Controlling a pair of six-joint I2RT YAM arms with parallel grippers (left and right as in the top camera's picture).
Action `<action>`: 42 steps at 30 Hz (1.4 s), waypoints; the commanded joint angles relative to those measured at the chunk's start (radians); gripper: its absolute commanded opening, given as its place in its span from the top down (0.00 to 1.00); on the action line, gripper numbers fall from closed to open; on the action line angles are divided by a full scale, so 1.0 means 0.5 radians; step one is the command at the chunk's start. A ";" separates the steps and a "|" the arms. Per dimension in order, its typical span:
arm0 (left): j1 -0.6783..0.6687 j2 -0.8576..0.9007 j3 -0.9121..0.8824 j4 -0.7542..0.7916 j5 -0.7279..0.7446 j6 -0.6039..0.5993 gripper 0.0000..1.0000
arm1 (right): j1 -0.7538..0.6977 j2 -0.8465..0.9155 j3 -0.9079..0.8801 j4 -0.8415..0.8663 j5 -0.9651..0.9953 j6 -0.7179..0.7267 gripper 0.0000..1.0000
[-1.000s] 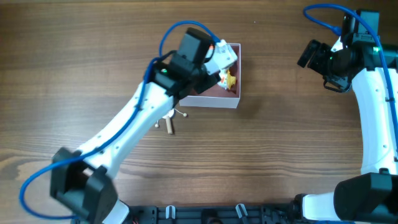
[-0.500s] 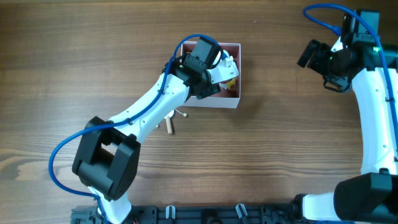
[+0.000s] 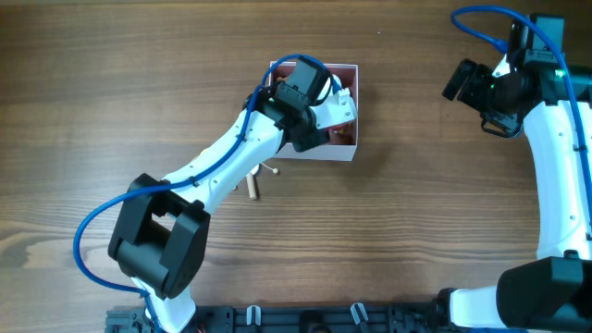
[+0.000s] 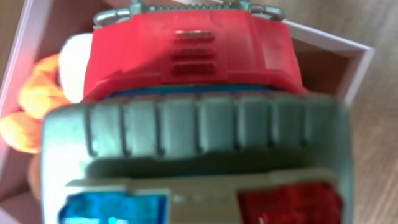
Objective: Pack container
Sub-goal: 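Lift the red truck into the box and release it, then move the left gripper to the yellow cat rattle and grasp its handle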
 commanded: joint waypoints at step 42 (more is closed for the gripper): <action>0.664 -0.281 0.080 -0.887 -0.432 -2.251 0.23 | 0.001 -0.011 -0.005 0.005 -0.025 -0.014 0.00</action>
